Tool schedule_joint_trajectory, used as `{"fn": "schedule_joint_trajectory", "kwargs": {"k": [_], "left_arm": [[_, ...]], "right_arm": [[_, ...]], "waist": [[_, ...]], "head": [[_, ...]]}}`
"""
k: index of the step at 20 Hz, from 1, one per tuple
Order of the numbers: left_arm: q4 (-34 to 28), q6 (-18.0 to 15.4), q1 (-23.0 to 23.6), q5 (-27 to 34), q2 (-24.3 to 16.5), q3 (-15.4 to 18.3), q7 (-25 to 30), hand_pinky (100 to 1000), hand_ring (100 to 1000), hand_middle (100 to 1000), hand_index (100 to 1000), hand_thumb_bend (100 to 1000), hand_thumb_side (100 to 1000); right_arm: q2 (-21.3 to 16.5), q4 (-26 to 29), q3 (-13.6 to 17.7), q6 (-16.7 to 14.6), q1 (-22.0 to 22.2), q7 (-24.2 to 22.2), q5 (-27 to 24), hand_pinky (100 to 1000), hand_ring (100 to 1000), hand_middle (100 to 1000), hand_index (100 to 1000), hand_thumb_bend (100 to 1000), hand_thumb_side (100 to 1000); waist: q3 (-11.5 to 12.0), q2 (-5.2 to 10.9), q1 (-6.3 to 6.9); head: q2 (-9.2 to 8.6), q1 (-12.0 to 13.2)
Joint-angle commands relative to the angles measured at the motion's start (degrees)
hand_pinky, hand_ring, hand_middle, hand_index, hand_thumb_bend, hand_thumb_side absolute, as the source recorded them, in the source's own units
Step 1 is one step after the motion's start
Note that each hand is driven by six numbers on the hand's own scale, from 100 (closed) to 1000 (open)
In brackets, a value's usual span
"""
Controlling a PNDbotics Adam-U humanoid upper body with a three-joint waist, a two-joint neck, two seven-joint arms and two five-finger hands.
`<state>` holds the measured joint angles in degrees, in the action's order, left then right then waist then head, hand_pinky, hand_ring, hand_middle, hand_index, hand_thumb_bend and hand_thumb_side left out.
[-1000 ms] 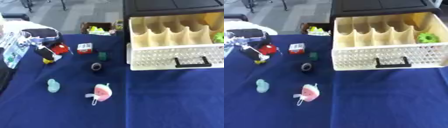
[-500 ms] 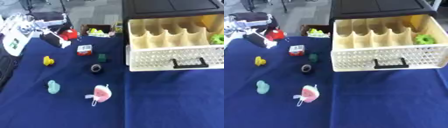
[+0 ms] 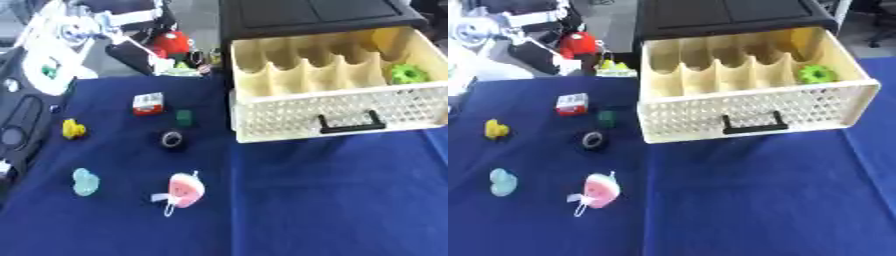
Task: Pick up objects from table and place into drawer.
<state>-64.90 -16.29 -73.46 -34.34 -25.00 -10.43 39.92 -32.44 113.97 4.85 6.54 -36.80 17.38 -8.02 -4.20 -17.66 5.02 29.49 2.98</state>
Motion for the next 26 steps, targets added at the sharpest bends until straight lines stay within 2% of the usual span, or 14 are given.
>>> {"fn": "schedule_joint_trajectory", "kwargs": {"k": [1,12,20,24,26], "left_arm": [[-0.26,1.04,-2.56,0.47,1.28,1.19,-0.06,153,322,319,443,100,250],[1.33,1.57,-5.59,-0.66,5.37,1.74,-4.25,162,328,318,443,100,254],[5.51,-0.29,-5.95,-3.47,6.98,2.16,-6.45,202,371,372,476,100,251],[7.21,-1.71,-5.93,-4.7,7.27,2.31,-6.7,255,457,455,561,100,246],[7.59,-2.67,-5.8,-5.25,7.31,2.23,-6.48,300,500,508,639,100,244]], "right_arm": [[-0.55,0.62,0.07,-0.15,-1.22,0.26,-0.51,711,336,278,681,100,1000],[-0.07,0.62,-0.16,-0.13,-2.27,-0.05,-0.68,713,335,277,680,100,1000],[0.42,0.62,-0.27,0.14,-2.56,-0.45,-0.99,715,334,275,679,100,1000],[0.53,0.62,-0.11,0.15,-2.43,-0.35,-1.17,715,334,275,678,100,1000],[0.59,0.62,-0.05,0.11,-2.39,-0.31,-1.29,714,333,274,678,100,1000]], "waist": [[-0.5,1.2,-0.05],[-2.49,0.33,1.2],[-3.34,-0.27,1.99],[-3.6,-0.36,2.21],[-3.67,-0.36,2.27]], "head": [[-1.24,0.52],[-3.26,1.36],[-3.89,1.55],[-3.93,1.45],[-3.91,1.45]]}}
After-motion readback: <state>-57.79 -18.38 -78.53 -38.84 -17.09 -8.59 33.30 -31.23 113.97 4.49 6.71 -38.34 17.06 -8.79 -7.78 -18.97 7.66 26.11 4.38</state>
